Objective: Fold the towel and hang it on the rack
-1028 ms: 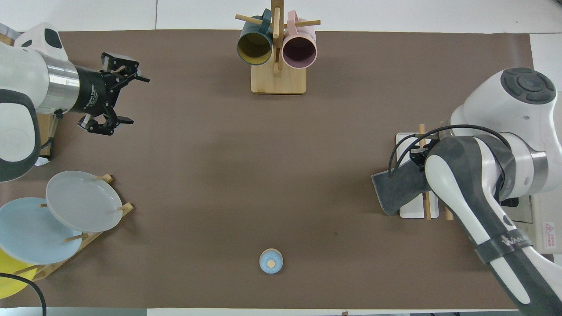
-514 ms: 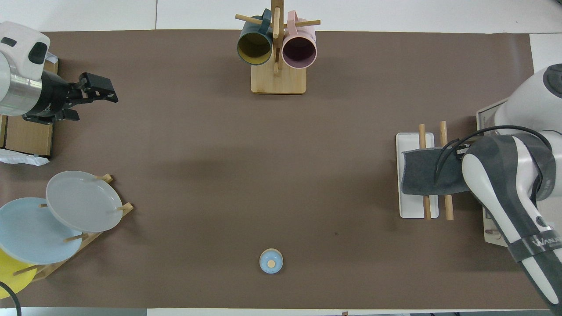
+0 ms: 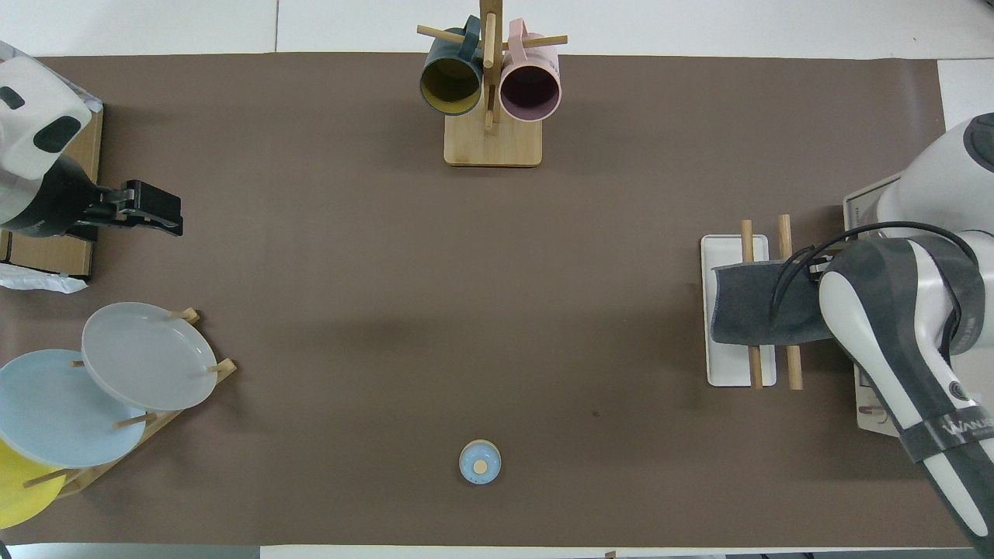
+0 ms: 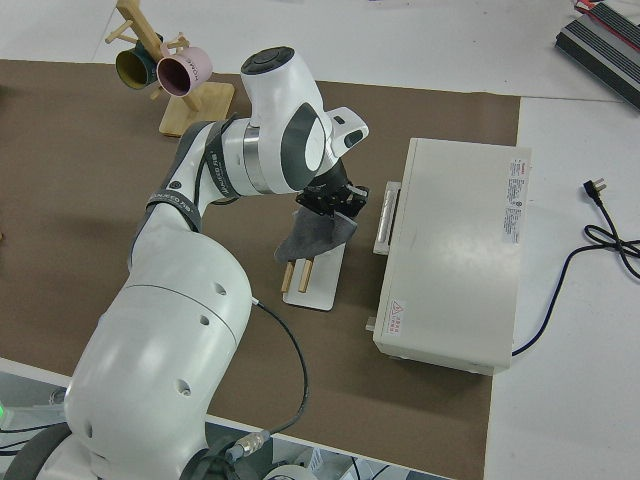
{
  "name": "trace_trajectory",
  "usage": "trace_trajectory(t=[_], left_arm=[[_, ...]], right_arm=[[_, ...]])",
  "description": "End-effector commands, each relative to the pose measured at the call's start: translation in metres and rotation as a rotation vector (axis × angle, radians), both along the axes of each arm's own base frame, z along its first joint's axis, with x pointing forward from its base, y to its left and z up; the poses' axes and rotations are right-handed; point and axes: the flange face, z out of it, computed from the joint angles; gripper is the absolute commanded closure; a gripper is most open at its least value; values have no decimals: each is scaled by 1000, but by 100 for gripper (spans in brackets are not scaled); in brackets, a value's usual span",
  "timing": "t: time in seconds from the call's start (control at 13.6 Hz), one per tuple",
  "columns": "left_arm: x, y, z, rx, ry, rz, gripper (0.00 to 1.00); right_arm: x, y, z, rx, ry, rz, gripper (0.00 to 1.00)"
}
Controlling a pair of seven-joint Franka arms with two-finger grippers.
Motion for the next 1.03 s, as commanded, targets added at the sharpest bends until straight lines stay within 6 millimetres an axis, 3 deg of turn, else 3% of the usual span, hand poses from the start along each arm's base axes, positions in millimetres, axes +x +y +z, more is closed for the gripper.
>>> trace_trajectory(t=[0.0,0.15,0.22,0.29,0.37,0.59,0.73,0.95], left_arm=[[-23,4,-5,35,28,-27,0],[-23,3,-8,36,25,-26,0],[-22,3,-6,31,16,-24,0],[-20,2,-3,24,1,-19,0],[-20,-6,0,18,-7,-31,0],[-19,-4,11,11,-21,-23,0],[-19,-5,11,11,-19,-25,0],[-17,-6,15,-27,-34,-18,0]], right_arm=[[1,0,1,-5,-6,-16,62],[1,2,1,-10,-13,-35,31],[1,7,2,-10,-12,-32,28],[1,10,2,-11,-11,-27,7],[2,11,4,-11,-12,-24,0],[8,13,12,-13,-2,-22,0],[21,11,34,-19,20,-37,0],[29,12,84,-19,-7,-40,0]])
